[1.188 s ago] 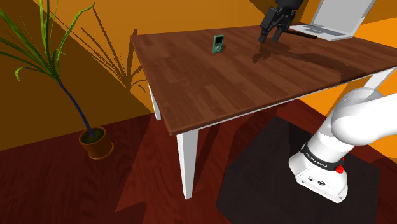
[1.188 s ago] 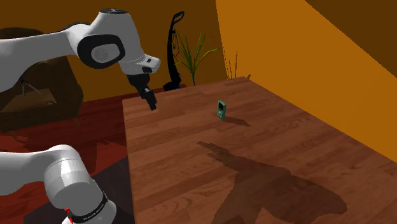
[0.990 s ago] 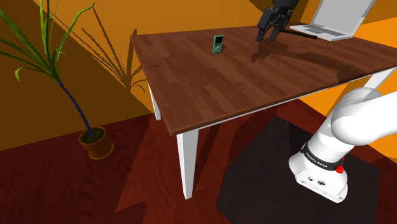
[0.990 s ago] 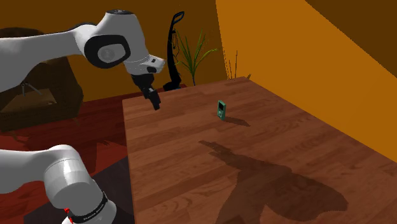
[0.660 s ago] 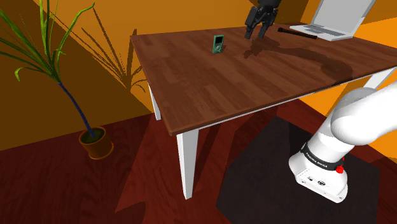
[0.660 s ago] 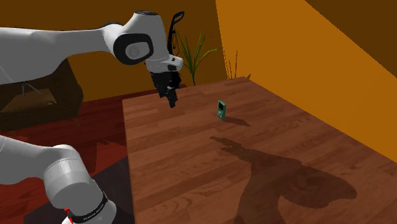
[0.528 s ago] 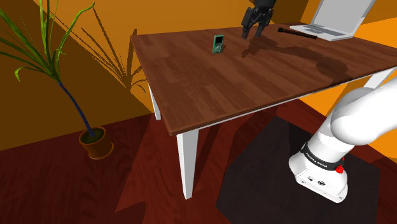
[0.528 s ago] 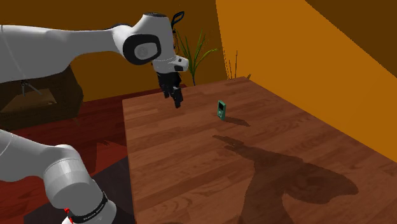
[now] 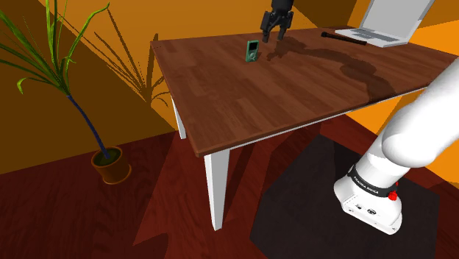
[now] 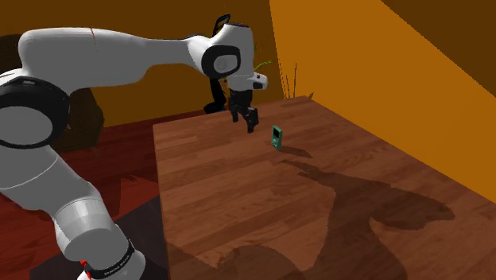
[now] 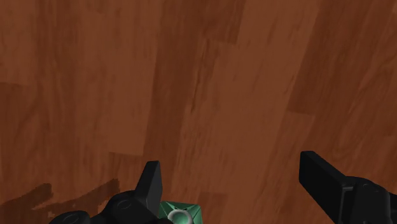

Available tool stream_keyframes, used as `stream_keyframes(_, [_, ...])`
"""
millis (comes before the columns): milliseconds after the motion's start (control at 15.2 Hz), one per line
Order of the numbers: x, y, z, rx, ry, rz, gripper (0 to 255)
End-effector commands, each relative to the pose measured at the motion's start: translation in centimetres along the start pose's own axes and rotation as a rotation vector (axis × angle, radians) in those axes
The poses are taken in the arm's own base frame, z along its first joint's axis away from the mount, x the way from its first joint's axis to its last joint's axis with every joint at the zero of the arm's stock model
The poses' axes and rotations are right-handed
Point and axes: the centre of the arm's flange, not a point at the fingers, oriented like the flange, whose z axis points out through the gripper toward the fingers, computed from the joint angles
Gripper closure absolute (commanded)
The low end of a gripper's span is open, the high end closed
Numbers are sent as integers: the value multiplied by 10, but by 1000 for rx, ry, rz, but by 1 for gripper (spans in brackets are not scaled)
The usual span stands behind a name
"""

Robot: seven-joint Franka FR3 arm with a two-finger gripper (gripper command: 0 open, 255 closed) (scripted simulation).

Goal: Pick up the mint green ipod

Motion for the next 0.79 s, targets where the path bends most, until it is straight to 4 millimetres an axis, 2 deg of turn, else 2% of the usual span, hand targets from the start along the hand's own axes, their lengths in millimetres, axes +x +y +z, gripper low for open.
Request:
stream_keyframes(0, [28, 6, 6, -10, -12, -3, 0])
stream_keyframes(594, [145, 34, 40, -51, -65, -12, 0])
stream_keyframes(660, [155, 37, 43, -54, -70, -13, 0])
stream_keyframes(726, [154, 37, 48, -54, -70, -13, 0])
